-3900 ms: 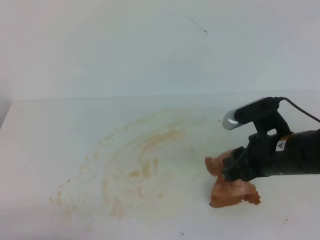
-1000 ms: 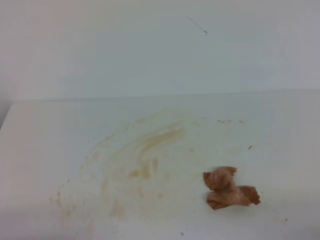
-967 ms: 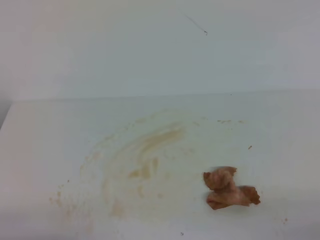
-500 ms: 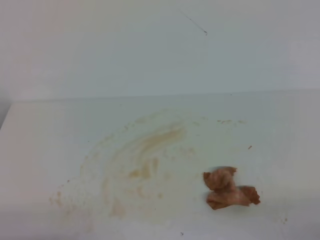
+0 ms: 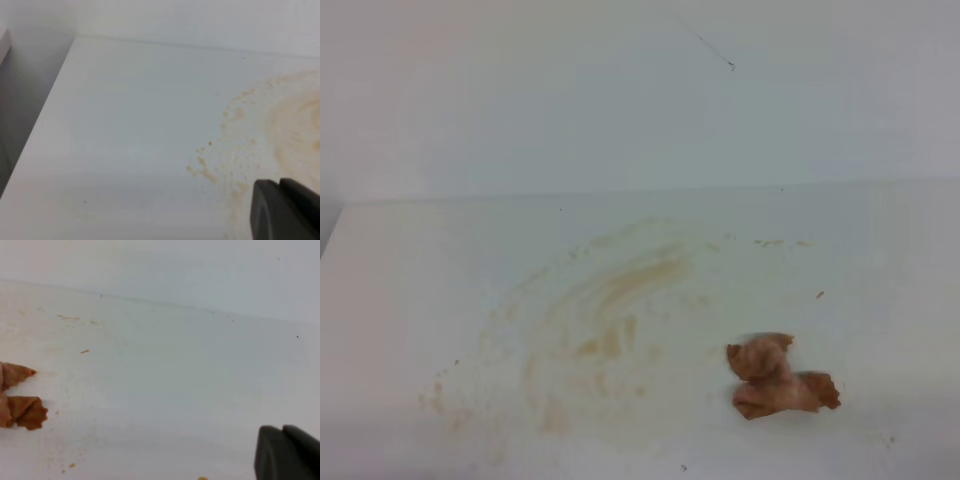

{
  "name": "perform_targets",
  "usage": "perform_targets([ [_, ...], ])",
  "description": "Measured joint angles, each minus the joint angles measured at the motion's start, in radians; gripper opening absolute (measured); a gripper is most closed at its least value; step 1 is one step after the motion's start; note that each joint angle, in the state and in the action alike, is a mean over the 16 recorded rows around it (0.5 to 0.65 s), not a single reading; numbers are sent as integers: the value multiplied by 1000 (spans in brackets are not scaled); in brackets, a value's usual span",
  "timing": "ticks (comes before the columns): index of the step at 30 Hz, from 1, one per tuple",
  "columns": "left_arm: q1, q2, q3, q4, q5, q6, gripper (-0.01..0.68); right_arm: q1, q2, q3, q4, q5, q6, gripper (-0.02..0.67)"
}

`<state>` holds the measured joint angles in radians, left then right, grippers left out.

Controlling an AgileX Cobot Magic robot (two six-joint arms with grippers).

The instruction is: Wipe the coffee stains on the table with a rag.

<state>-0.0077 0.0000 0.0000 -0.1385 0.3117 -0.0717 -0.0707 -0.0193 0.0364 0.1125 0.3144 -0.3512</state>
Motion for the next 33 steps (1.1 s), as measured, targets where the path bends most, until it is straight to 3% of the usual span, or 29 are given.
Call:
perform_targets([
  [33,0,0,0,0,0,0,-3,0,1,-14,0,0,0,-3],
])
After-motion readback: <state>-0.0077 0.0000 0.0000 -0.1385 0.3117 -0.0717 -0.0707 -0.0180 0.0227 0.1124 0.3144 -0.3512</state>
